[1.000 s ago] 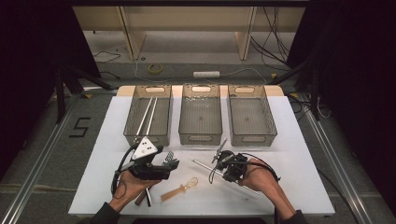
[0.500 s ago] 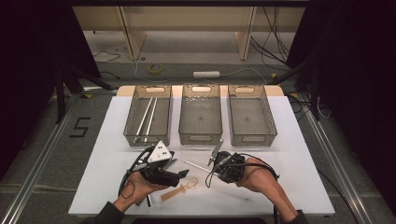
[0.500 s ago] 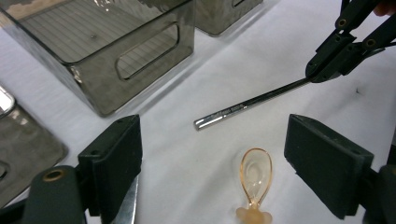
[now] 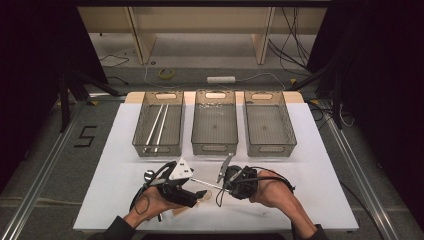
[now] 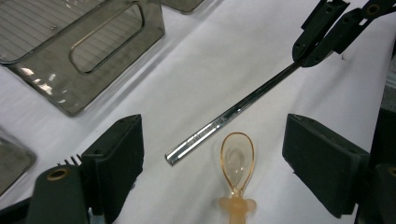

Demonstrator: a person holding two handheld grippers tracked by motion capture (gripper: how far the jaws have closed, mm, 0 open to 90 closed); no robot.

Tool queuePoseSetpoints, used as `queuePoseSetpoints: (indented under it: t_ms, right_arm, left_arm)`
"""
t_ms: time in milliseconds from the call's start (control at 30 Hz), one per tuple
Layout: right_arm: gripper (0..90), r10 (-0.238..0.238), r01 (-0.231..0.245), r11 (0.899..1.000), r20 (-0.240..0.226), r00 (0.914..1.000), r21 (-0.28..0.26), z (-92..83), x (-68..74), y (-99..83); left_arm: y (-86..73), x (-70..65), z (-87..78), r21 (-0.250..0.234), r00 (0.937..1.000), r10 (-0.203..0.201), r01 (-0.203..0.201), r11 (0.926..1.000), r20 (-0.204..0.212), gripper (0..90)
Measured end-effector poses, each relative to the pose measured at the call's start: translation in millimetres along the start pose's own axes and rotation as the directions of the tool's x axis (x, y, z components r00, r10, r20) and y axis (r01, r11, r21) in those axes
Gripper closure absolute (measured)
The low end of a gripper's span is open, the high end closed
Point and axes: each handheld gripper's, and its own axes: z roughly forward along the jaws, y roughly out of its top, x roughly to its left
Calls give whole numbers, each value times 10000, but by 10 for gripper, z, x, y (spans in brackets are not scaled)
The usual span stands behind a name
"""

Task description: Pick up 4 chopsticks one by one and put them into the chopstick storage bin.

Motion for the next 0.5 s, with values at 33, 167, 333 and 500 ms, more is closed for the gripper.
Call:
queuePoseSetpoints:
  t_ms: [33,167,333,500]
  right_arm:
    - [867,-102,102,9999,-30,9999,2,1,6,6]
    - [867,-412,413,9991,-96,9991,35,7,45,36]
    - [867,-682,682,9977,-157,9975,-13,-3,89,58]
    - [867,-1021,1021,9948,-198,9946,9,-19,111,68]
  left_arm:
    - [1,-9,8,67,10000,77,-77,9999,22,202]
    - [4,-50,40,310,9989,425,-430,9986,177,208]
    - [-5,-93,57,497,9948,866,-893,9948,527,261]
    - [-15,-134,69,655,9893,1275,-1322,9891,708,345]
